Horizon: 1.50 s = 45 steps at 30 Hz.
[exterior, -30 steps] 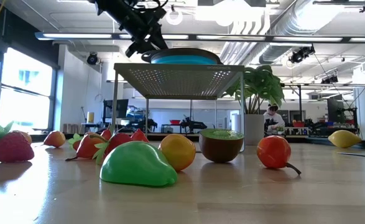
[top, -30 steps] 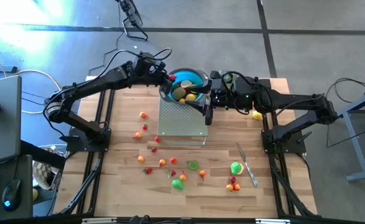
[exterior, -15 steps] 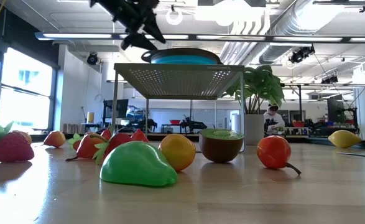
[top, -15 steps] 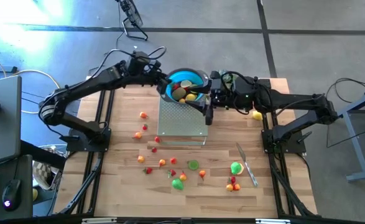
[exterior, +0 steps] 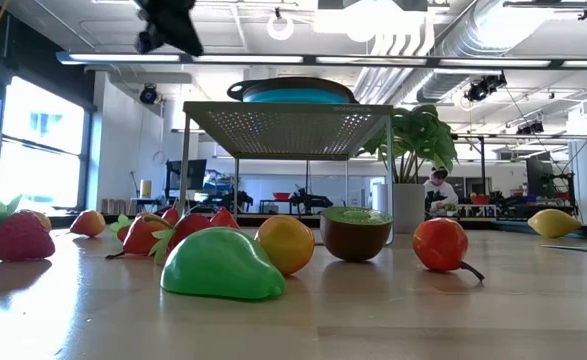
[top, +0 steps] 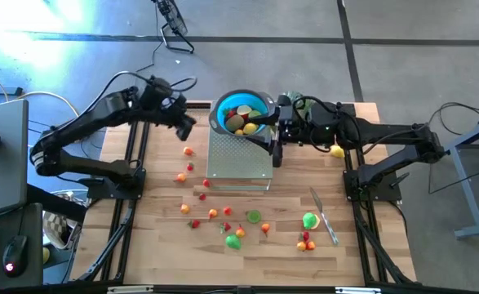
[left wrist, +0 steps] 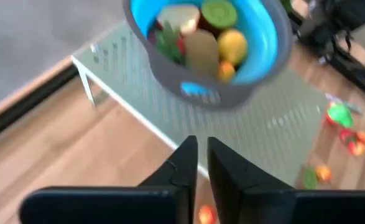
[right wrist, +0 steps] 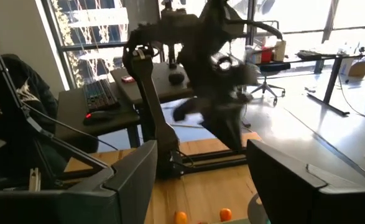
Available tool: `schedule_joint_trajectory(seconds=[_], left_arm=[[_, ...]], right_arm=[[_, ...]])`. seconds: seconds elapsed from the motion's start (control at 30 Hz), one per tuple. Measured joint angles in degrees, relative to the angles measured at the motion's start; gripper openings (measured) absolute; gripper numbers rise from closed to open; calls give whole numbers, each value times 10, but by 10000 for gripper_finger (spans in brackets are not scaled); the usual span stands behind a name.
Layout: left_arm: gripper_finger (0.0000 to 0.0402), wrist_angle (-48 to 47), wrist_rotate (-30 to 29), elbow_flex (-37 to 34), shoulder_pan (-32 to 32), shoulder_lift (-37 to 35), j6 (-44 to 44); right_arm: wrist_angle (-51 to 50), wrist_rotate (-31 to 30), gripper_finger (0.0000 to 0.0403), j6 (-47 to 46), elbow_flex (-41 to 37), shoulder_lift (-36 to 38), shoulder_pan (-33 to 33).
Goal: Pick & Place Fruit
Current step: Put the orange peach in the blue bowl on the shelf
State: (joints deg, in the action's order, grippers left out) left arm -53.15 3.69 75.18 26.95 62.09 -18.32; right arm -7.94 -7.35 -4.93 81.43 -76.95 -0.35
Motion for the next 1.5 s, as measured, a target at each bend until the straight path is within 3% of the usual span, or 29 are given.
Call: schedule_joint_trajectory(seconds=[0.23, 0.5, 0.67, 1.07, 1.5], left_arm=[[2, -56, -42, -31, -88, -64, -55], [1, 23, -101, -170, -208, -178, -142], [1, 25, -140, -229, -274, -213, -197], [0, -72, -171, -239, -400, -144, -348], [0, -89, -154, -239, -431, -108, -332]], right_arm=[[-23, -2, 239, 0, 0, 0, 0], [-25, 0, 239, 0, 0, 0, 0], [-25, 0, 239, 0, 0, -1, 0], [-77, 1, 239, -25, 0, -1, 0], [-92, 2, 239, -24, 0, -1, 0]])
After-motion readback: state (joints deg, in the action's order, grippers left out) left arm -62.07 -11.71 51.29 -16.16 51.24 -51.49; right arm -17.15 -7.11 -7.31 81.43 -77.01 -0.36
